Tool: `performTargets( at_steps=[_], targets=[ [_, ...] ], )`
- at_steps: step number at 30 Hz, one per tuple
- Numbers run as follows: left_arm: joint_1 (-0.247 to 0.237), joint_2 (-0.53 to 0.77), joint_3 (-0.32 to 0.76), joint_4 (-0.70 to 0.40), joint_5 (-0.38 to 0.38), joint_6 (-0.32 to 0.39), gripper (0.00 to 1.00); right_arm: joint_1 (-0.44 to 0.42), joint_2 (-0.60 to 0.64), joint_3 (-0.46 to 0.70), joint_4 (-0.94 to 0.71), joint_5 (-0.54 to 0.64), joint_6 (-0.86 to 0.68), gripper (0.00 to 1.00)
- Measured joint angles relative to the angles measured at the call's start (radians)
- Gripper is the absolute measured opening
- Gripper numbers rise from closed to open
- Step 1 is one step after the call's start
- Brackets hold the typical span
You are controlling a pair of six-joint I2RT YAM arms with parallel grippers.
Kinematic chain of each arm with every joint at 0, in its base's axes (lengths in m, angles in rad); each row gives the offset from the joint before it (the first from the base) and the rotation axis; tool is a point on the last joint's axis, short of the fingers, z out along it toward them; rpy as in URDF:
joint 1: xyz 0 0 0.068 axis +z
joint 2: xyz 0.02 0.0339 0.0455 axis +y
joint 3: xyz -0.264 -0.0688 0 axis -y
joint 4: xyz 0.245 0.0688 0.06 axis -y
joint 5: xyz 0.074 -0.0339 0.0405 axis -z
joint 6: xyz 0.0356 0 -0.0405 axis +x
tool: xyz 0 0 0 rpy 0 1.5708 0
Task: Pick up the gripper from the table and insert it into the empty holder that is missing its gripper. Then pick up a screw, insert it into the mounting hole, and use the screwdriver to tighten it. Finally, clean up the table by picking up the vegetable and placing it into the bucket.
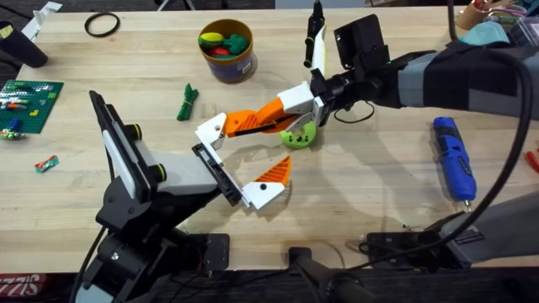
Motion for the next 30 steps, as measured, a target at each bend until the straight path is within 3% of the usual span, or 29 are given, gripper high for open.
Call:
performTargets(
  at_steps=[11,16,24,30],
  targets=[
    [0.0,-0.001,0.0,-0.001,-0.001,-0.009,0.986,-0.059,0.0,0.0,-0.013,0.009,-0.001,0.013],
    [0.0,-0.001,0.0,-0.001,-0.001,-0.009,0.987,-0.102,0.0,0.0,-0.016,-0.053,-0.011,0.013],
    [0.0,-0.001,0.0,-0.001,-0.001,-0.009,0.987,-0.031,0.0,0.0,-0.056,-0.092,-0.025,0.013],
    [0.0,-0.001,0.0,-0.001,-0.001,-0.009,0.986,-0.002,0.0,-0.001,-0.126,-0.05,-0.048,0.013]
  ],
)
